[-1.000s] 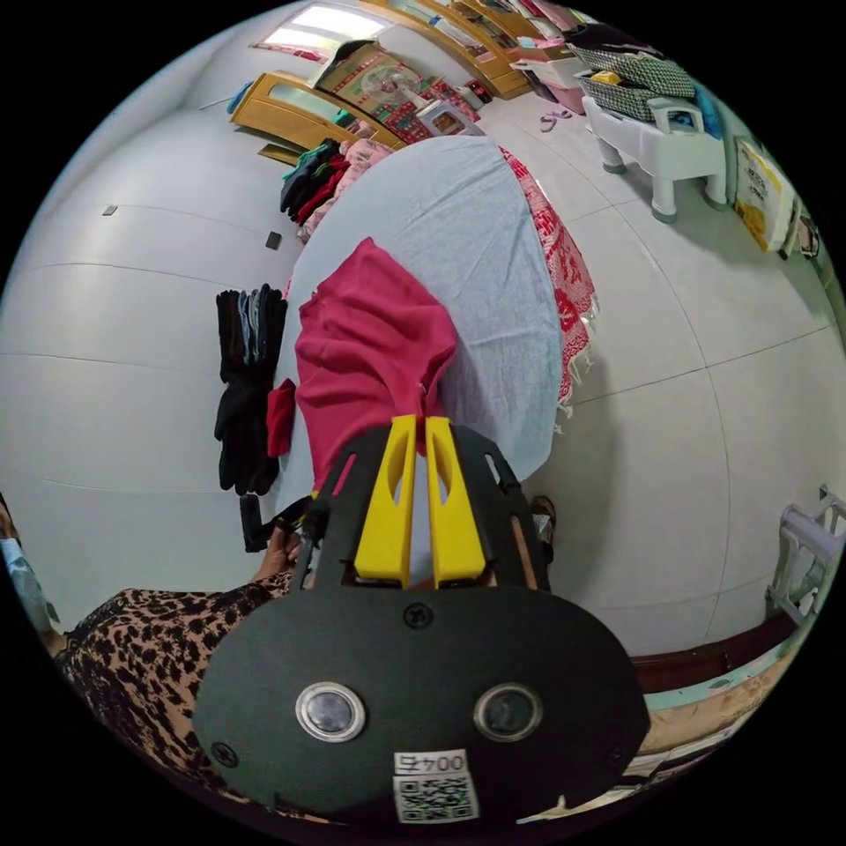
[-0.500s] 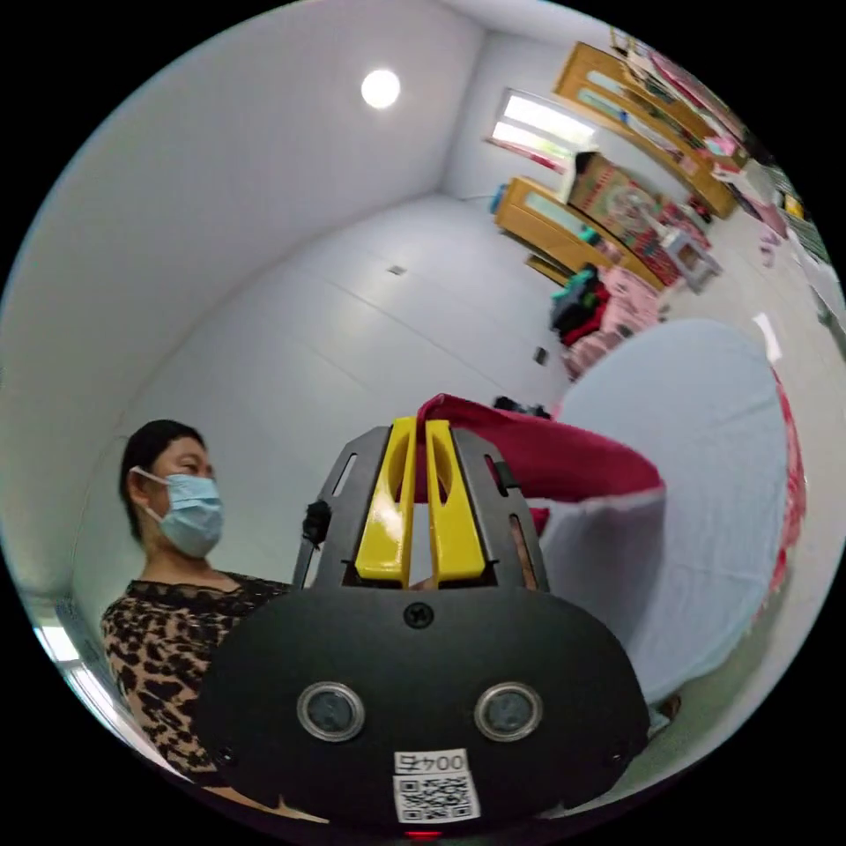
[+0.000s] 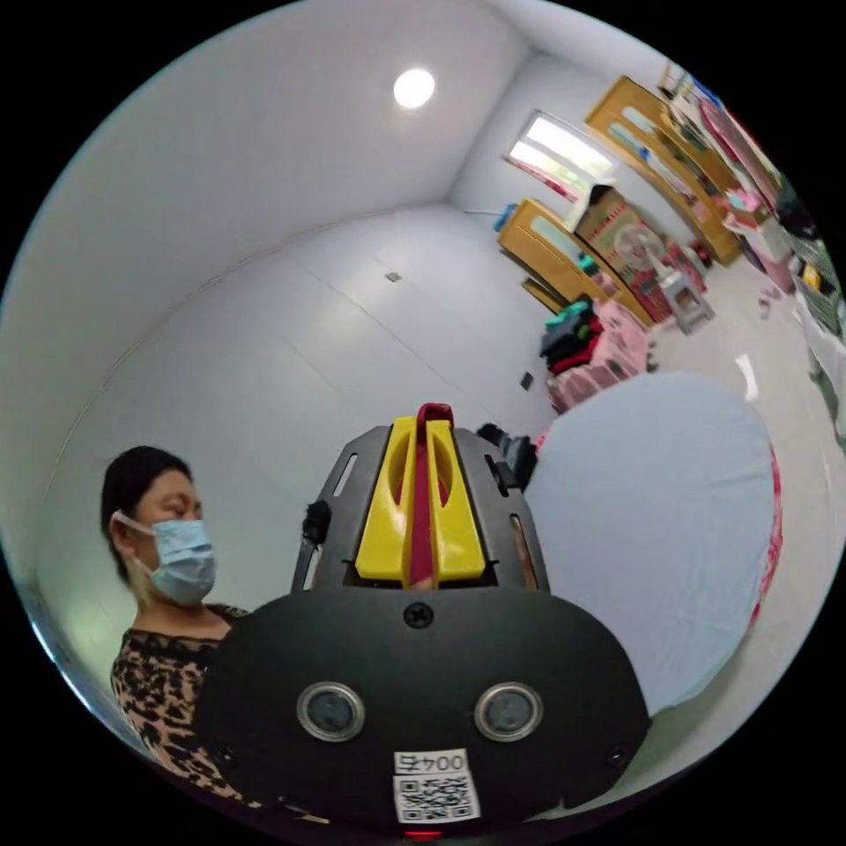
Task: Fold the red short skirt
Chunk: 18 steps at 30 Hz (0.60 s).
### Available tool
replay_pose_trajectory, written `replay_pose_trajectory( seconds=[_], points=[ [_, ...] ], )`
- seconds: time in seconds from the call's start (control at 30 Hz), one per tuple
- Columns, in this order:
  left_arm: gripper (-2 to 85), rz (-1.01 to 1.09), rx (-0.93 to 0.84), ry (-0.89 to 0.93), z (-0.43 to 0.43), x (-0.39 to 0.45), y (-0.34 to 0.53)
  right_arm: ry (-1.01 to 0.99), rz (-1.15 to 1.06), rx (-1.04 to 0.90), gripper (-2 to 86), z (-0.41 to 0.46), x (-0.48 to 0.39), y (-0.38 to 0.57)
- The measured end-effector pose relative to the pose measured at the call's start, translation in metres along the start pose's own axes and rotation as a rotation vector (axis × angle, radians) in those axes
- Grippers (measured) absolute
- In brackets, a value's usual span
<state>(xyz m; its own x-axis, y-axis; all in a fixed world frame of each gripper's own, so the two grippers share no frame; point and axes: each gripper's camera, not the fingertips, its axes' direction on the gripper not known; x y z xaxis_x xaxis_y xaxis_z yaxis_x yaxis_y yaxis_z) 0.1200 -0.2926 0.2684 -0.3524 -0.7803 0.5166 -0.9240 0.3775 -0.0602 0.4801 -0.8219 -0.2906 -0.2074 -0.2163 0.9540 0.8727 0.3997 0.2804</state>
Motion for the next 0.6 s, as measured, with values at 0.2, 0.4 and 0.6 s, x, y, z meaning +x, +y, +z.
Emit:
replay_pose_trajectory(
  seconds=[0.2,0.4,0.6],
  points=[
    [2.0,-0.194,-0.075,-0.062,0.066,-0.144,-0.08,0.114,0.202,-0.044,0.4,0.049,0.079,-0.042],
    [2.2,-0.042,-0.088,-0.131,0.124,-0.13,-0.203,0.232,0.004,-0.048,0.4,0.088,0.042,-0.117],
    [2.2,0.027,-0.162,-0.23,0.139,-0.142,-0.235,0.318,-0.062,-0.124,0.6,0.115,0.055,-0.12]
  ],
)
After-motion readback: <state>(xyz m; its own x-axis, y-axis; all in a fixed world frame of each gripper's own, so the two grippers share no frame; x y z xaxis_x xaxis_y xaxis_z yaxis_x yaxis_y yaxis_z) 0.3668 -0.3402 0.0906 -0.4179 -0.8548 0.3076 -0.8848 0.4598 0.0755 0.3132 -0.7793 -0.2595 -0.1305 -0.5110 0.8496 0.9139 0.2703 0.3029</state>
